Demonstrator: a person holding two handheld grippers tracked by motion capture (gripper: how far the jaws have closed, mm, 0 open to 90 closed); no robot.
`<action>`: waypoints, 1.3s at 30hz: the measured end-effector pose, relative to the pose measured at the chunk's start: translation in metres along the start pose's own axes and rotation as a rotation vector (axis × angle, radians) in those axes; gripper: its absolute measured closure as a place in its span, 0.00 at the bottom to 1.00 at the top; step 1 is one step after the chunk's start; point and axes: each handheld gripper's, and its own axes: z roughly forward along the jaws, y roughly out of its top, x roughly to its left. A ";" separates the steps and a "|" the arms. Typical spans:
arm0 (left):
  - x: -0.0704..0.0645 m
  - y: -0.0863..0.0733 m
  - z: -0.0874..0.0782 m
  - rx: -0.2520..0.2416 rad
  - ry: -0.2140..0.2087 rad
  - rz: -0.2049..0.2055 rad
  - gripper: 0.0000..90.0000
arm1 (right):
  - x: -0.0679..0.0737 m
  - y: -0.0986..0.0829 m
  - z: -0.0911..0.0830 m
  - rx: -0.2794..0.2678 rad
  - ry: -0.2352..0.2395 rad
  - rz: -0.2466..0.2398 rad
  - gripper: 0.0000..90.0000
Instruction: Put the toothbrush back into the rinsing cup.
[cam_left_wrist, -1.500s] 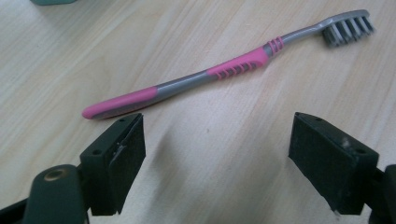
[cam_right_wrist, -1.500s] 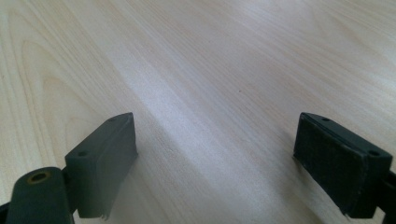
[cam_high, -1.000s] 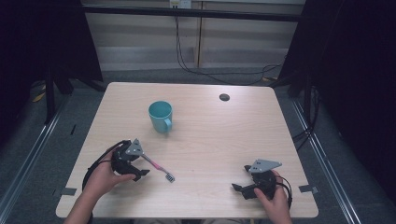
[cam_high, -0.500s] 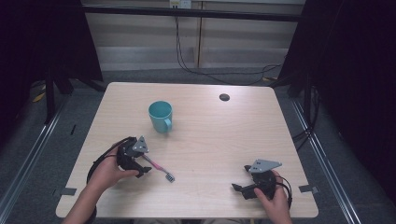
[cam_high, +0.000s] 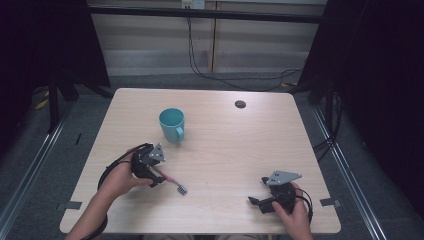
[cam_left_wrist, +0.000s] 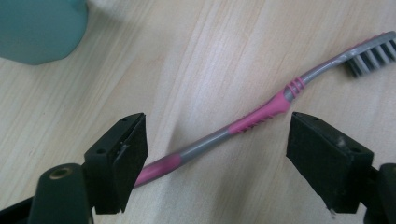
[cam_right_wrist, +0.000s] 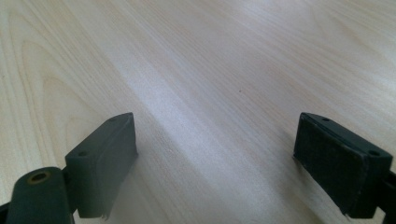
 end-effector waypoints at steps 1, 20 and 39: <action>0.001 0.001 0.001 0.006 -0.003 0.009 0.24 | 0.000 0.000 0.000 0.000 0.000 0.001 0.14; 0.000 0.000 0.009 0.028 -0.058 0.055 0.43 | 0.000 0.000 0.000 0.000 0.000 0.001 0.14; -0.003 0.002 0.011 0.039 -0.118 0.019 0.65 | 0.000 0.000 0.000 0.000 0.000 0.001 0.14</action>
